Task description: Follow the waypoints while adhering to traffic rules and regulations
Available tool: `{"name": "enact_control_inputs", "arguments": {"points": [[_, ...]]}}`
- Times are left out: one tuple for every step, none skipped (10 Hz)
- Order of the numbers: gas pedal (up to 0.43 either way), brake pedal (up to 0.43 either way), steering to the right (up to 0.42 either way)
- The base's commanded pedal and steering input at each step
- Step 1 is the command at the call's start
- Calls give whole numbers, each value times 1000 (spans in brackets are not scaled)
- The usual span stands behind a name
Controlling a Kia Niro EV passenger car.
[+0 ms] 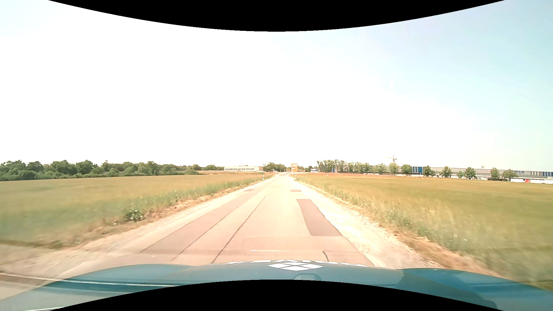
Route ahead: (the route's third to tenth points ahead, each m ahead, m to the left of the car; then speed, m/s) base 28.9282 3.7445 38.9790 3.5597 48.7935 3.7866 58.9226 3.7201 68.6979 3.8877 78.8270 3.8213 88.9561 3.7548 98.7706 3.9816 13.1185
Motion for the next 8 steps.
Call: {"name": "enact_control_inputs", "arguments": {"points": [[28, 0, -3], [28, 0, -2], [28, 0, -2], [28, 0, -1], [28, 0, -1], [28, 0, -2], [28, 0, -3], [39, 0, -3]]}}
